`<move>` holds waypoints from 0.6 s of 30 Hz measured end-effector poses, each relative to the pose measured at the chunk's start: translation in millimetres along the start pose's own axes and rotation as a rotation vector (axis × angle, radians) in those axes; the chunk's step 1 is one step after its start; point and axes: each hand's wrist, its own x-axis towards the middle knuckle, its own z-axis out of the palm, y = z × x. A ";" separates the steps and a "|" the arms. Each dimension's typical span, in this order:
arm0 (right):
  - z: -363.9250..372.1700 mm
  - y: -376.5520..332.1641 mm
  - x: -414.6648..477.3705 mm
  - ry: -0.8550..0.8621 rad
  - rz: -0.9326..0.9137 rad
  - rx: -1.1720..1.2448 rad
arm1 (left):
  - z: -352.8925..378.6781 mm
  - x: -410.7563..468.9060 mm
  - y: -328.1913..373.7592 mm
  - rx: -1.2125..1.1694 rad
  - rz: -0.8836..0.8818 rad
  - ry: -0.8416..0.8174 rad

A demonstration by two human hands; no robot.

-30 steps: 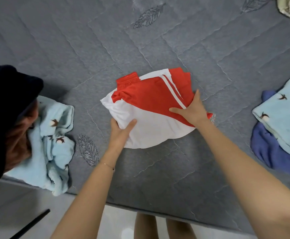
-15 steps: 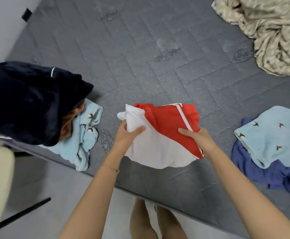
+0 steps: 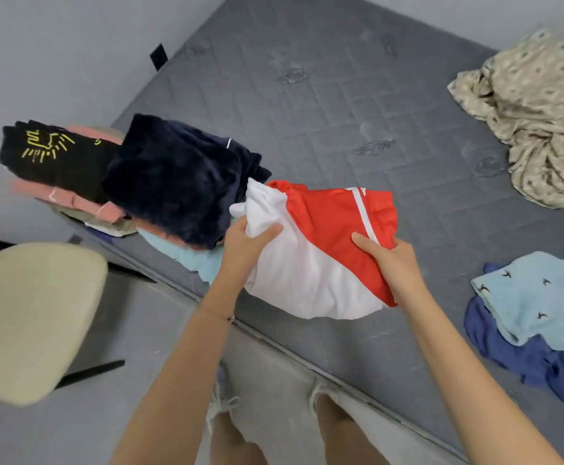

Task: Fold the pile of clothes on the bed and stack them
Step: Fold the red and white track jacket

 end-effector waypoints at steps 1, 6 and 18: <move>14.3 -4.0 -9.6 0.002 -0.010 0.003 | -19.3 -2.6 -0.4 -0.026 0.003 -0.002; 96.3 -29.5 -66.1 -0.026 -0.030 0.046 | -130.6 -15.3 1.5 -0.119 0.001 0.026; 265.5 -81.9 -116.7 -0.079 -0.083 0.168 | -320.2 31.8 50.8 -0.090 0.035 0.051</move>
